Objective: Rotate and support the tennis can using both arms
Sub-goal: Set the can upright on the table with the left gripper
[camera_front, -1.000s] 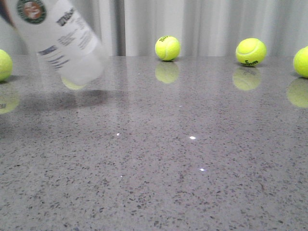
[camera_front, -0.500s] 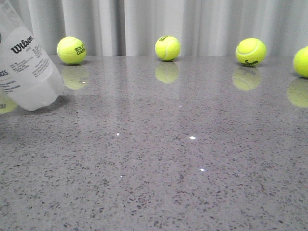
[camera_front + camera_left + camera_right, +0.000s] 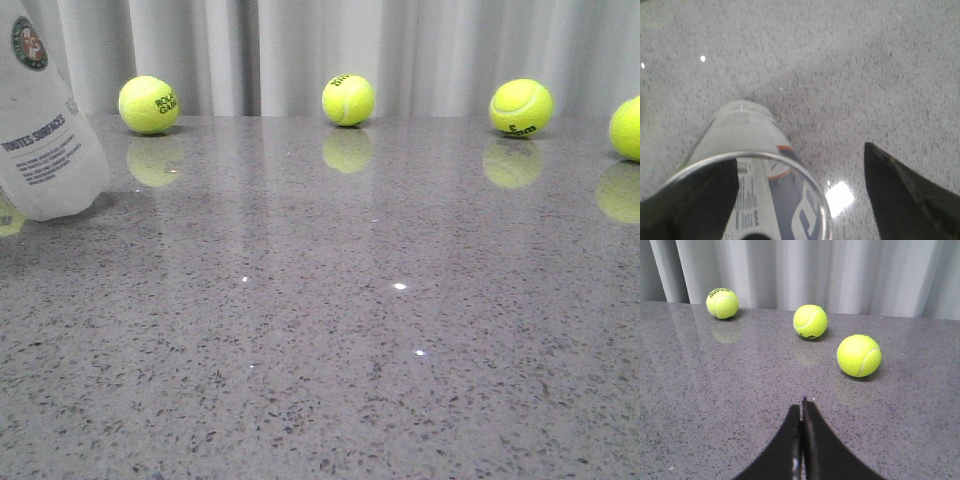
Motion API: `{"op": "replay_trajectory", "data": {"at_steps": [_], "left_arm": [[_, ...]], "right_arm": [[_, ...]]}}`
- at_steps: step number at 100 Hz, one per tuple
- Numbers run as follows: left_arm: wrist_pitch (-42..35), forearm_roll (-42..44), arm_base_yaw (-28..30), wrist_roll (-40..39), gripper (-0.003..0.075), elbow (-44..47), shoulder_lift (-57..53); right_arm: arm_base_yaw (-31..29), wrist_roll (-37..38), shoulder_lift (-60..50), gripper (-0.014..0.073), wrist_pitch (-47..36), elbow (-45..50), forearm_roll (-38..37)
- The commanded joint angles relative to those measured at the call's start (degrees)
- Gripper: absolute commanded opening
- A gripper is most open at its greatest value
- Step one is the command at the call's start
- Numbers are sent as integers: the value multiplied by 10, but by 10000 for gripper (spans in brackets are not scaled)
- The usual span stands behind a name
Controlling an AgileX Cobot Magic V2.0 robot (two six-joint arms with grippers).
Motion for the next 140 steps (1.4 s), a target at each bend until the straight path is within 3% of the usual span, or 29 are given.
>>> {"op": "replay_trajectory", "data": {"at_steps": [1, 39, 95, 116, 140], "left_arm": [[-17, -23, 0, -4, 515, -43, 10], [-8, -19, 0, -2, 515, -116, 61], [-8, 4, 0, -35, 515, -138, 1], [-46, 49, 0, -75, 515, -70, -86], [-180, 56, 0, -97, 515, 91, -209]], "right_arm": [[-5, -1, 0, -66, -45, -16, 5], [-5, -1, 0, -66, -45, -16, 5], [-5, -1, 0, -66, -45, -16, 5], [-5, -1, 0, -66, -45, -16, 5], [-5, -1, 0, -66, -45, -16, 5]]}}
